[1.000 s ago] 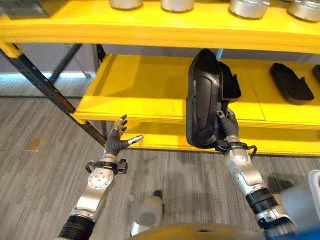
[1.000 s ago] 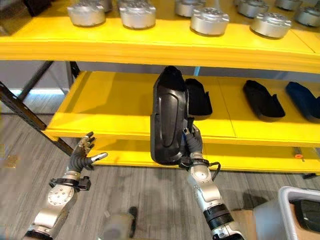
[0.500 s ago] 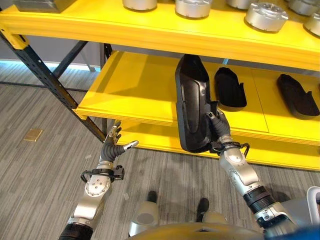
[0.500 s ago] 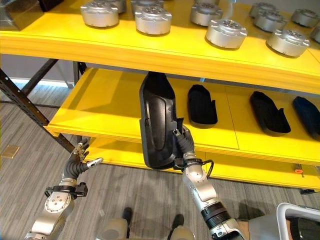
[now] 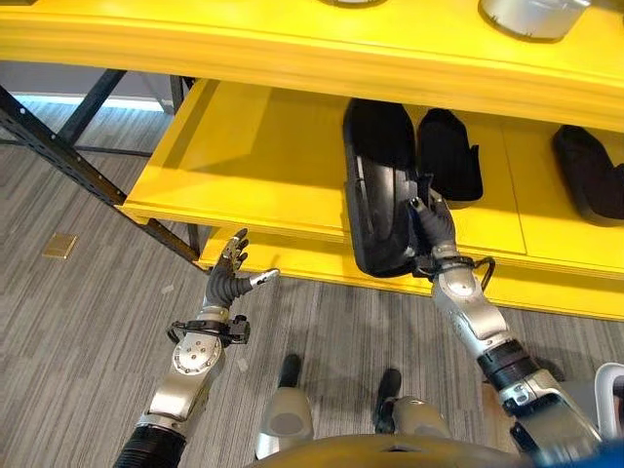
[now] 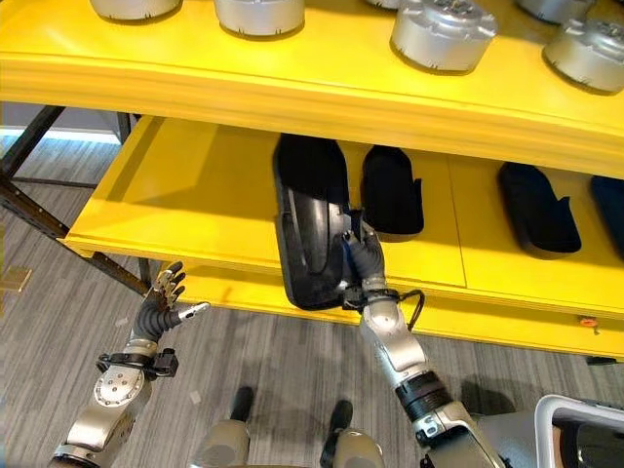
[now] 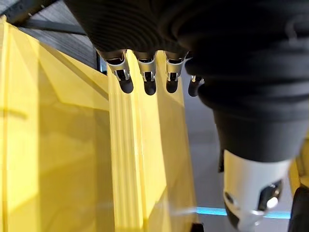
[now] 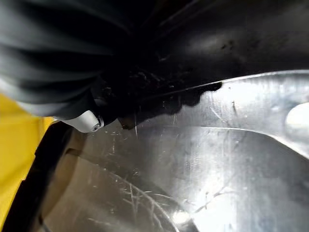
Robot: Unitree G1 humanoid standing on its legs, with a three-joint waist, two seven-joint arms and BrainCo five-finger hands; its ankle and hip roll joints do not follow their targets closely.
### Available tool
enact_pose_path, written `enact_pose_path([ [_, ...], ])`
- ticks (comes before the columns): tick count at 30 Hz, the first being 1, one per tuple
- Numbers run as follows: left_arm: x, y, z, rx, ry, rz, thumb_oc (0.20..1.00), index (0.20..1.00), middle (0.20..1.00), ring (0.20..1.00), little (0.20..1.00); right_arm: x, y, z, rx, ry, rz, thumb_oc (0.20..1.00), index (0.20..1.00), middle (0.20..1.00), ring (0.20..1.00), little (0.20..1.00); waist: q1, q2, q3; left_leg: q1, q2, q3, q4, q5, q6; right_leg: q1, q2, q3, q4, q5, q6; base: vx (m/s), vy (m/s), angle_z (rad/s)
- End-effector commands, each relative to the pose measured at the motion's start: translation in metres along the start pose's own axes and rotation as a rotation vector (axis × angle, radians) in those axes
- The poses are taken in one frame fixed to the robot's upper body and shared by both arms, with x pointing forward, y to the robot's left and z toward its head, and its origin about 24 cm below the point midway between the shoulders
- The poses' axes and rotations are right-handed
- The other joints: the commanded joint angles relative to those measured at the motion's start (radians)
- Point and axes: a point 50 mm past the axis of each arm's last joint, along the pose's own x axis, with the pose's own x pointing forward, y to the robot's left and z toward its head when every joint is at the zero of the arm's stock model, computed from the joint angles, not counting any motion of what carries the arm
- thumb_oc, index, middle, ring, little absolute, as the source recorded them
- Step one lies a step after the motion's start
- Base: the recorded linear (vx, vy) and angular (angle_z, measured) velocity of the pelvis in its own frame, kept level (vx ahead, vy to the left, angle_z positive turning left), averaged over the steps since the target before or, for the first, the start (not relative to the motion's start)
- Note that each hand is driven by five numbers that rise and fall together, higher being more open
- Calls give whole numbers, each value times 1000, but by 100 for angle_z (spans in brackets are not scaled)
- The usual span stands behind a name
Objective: Move parts from the plastic box to the shelf.
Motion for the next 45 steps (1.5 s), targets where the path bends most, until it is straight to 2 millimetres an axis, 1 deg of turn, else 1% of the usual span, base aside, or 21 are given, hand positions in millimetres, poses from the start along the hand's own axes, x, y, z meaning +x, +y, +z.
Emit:
enact_pose_path([
  [1, 4, 7, 39, 2, -184, -18, 1000, 1000, 1000, 1000, 1000, 32, 34, 60, 48, -223, 68, 200, 200, 200, 200, 200, 43, -24, 6, 25, 48, 25, 21, -49, 1, -53, -118, 29, 76, 0, 96, -41, 16, -1],
  [4, 4, 6, 40, -4, -188, -21, 1000, 1000, 1000, 1000, 1000, 36, 38, 65, 49, -232, 77, 200, 200, 200, 200, 200, 52, -26, 12, 15, 43, 22, 27, -50, 2, -53, -122, 27, 72, 5, 97, -47, 17, 3],
  [5, 4, 6, 42, -11, -198, -25, 1000, 1000, 1000, 1000, 1000, 45, 41, 72, 49, -238, 72, 200, 200, 200, 200, 200, 67, -25, 25, -3, 35, 14, 38, -51, 2, -55, -128, 24, 66, 10, 97, -46, 14, 5],
  [6, 4, 6, 42, -11, -198, -25, 1000, 1000, 1000, 1000, 1000, 45, 41, 72, 49, -238, 72, 200, 200, 200, 200, 200, 67, -25, 25, -4, 34, 14, 38, -51, 2, -55, -128, 24, 66, 10, 97, -88, 26, 2],
  [7, 6, 6, 47, -7, -217, -36, 1000, 1000, 1000, 1000, 1000, 53, 42, 82, 53, -251, 60, 200, 200, 200, 200, 200, 84, -23, 40, -25, 24, 2, 55, -53, 2, -57, -134, 18, 61, 16, 97, -61, 18, 12],
  [9, 7, 6, 50, -4, -226, -42, 1000, 1000, 1000, 1000, 1000, 58, 42, 85, 54, -246, 48, 200, 200, 200, 200, 200, 95, -21, 47, -35, 19, -6, 63, -53, 3, -56, -138, 14, 60, 19, 98, -55, 16, 28],
  [11, 10, 6, 57, -2, -255, -60, 1000, 1000, 1000, 1000, 1000, 72, 34, 99, 45, -259, -2, 200, 200, 200, 200, 200, 120, -14, 70, -70, 3, -29, 88, -53, 4, -55, -147, -3, 55, 24, 98, -76, 25, 28],
  [12, 12, 5, 62, -3, -273, -72, 1000, 1000, 1000, 1000, 1000, 81, 29, 112, 46, -278, -42, 200, 200, 200, 200, 200, 134, -8, 86, -95, -7, -43, 110, -56, 4, -59, -154, -12, 57, 27, 98, -66, 25, 29],
  [13, 12, 5, 62, -3, -275, -72, 1000, 1000, 1000, 1000, 1000, 81, 29, 113, 47, -280, -42, 200, 200, 200, 200, 200, 134, -8, 87, -97, -8, -45, 113, -57, 4, -60, -155, -13, 57, 27, 99, -80, 33, 36],
  [16, 16, 2, 70, -9, -310, -91, 1000, 1000, 1000, 1000, 1000, 92, 23, 137, 47, -330, -88, 200, 200, 200, 200, 200, 149, 6, 121, -150, -26, -65, 168, -66, 5, -86, -165, -11, 78, 26, 95, -90, 40, 26],
  [17, 17, 1, 73, -10, -321, -98, 1000, 1000, 1000, 1000, 1000, 95, 20, 147, 40, -348, -109, 200, 200, 200, 200, 200, 156, 13, 132, -167, -33, -70, 184, -71, 6, -98, -170, -11, 90, 23, 94, -100, 89, 17],
  [18, 20, -3, 76, -14, -333, -114, 1000, 1000, 1000, 1000, 1000, 101, 15, 163, 42, -379, -145, 200, 200, 200, 200, 200, 163, 25, 153, -203, -49, -76, 229, -84, 7, -119, -182, -10, 117, 17, 92, -92, 97, 11],
  [20, 21, -5, 78, -13, -340, -123, 1000, 1000, 1000, 1000, 1000, 104, 12, 171, 39, -390, -162, 200, 200, 200, 200, 200, 168, 34, 163, -222, -54, -77, 259, -99, 8, -133, -187, -5, 140, 5, 92, -42, 63, 13],
  [22, 21, -9, 82, -19, -358, -145, 1000, 1000, 1000, 1000, 1000, 108, 6, 188, 34, -423, -195, 200, 200, 200, 200, 200, 174, 47, 176, -265, -67, -76, 302, -114, 12, -169, -195, 3, 174, -4, 91, -40, 73, 15],
  [25, 22, -13, 86, -25, -372, -170, 1000, 1000, 1000, 1000, 1000, 114, 1, 206, 15, -443, -230, 200, 200, 200, 200, 200, 182, 51, 182, -315, -76, -72, 362, -137, 18, -211, -204, 11, 206, -16, 90, -12, 78, 8],
  [26, 22, -13, 86, -25, -373, -170, 1000, 1000, 1000, 1000, 1000, 114, 1, 207, 15, -444, -230, 200, 200, 200, 200, 200, 183, 51, 181, -318, -76, -72, 365, -138, 18, -214, -204, 12, 208, -16, 90, -1, 62, 1],
  [29, 24, -19, 85, -35, -367, -185, 1000, 1000, 1000, 1000, 1000, 119, -9, 223, 4, -451, -273, 200, 200, 200, 200, 200, 186, 51, 191, -372, -88, -73, 434, -167, 28, -262, -208, 28, 253, -35, 91, 3, 65, -2],
  [32, 26, -22, 87, -40, -373, -198, 1000, 1000, 1000, 1000, 1000, 121, -15, 230, -6, -452, -294, 200, 200, 200, 200, 200, 187, 54, 194, -404, -94, -74, 466, -178, 32, -286, -212, 37, 270, -39, 92, 2, 34, -4],
  [35, 29, -29, 91, -41, -388, -216, 1000, 1000, 1000, 1000, 1000, 124, -37, 243, -11, -441, -375, 200, 200, 200, 200, 200, 184, 60, 205, -452, -105, -67, 506, -192, 41, -326, -215, 47, 290, -44, 92, 6, 73, 5],
  [40, 32, -32, 96, -45, -407, -222, 1000, 1000, 1000, 1000, 1000, 125, -53, 250, -23, -424, -428, 200, 200, 200, 200, 200, 181, 62, 209, -474, -110, -61, 521, -201, 44, -344, -216, 53, 294, -47, 91, 6, 30, -2],
  [45, 34, -35, 98, -50, -415, -219, 1000, 1000, 1000, 1000, 1000, 125, -78, 253, 30, -392, -507, 200, 200, 200, 200, 200, 177, 66, 211, -495, -118, -59, 530, -204, 47, -362, -217, 57, 301, -51, 90, 2, 5, -1],
])
